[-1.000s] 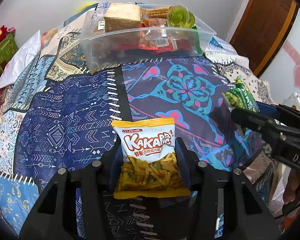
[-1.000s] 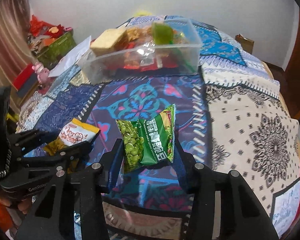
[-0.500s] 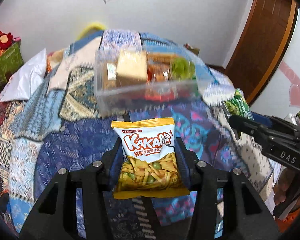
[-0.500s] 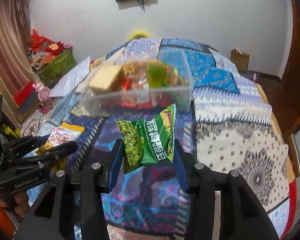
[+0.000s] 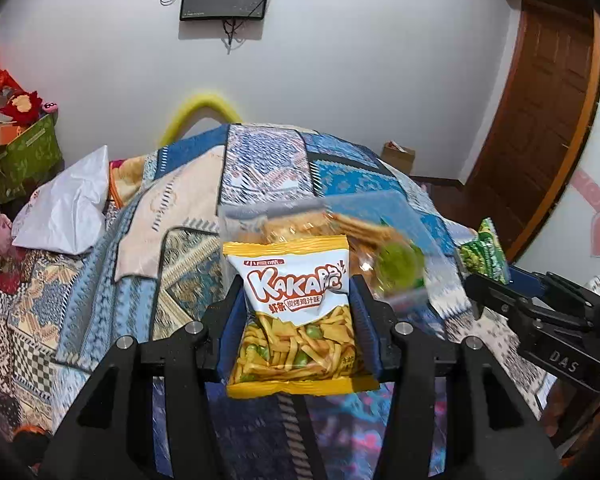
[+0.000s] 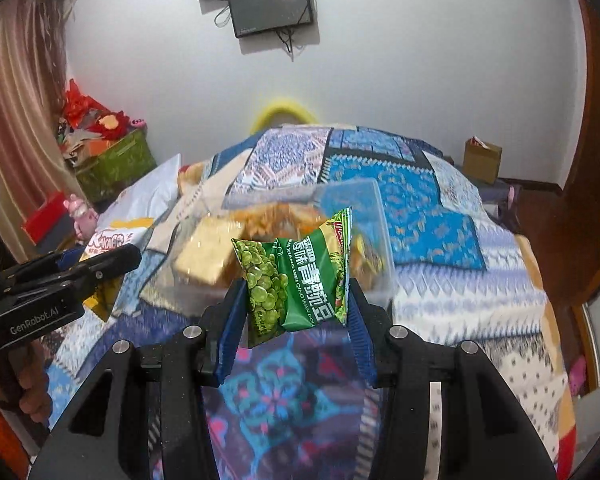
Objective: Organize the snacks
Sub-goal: 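Carry both bags over the clear box and release them inside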
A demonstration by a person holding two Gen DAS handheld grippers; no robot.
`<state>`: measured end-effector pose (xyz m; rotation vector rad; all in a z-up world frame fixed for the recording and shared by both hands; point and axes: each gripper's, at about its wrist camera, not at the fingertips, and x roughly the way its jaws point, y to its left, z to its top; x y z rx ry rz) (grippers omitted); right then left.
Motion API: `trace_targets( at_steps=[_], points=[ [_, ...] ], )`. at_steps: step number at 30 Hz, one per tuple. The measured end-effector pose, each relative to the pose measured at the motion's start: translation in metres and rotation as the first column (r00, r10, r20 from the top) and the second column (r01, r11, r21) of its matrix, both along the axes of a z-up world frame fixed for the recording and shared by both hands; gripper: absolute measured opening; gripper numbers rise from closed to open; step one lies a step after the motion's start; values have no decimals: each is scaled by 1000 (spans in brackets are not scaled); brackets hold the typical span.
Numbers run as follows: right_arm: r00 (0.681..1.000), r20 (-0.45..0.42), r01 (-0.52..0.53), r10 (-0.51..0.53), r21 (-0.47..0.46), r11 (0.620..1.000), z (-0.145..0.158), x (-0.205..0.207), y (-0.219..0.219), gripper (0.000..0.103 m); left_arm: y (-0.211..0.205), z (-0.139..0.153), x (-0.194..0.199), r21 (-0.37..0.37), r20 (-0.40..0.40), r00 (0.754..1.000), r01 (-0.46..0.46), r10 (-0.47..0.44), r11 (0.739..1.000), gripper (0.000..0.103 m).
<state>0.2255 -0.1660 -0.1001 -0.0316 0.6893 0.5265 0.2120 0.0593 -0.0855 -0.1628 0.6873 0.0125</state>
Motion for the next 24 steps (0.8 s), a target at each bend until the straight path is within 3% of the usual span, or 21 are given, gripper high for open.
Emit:
trace_targets(
  at_steps=[16, 24],
  points=[
    [998, -31, -47, 47, 1, 999, -15, 58, 53, 44, 51, -31, 98, -35, -54, 995, -85, 83, 996, 49],
    [995, -64, -78, 77, -19, 997, -31, 72, 70, 45, 57, -60, 125, -79, -104, 988, -121, 113, 989, 49]
  ],
)
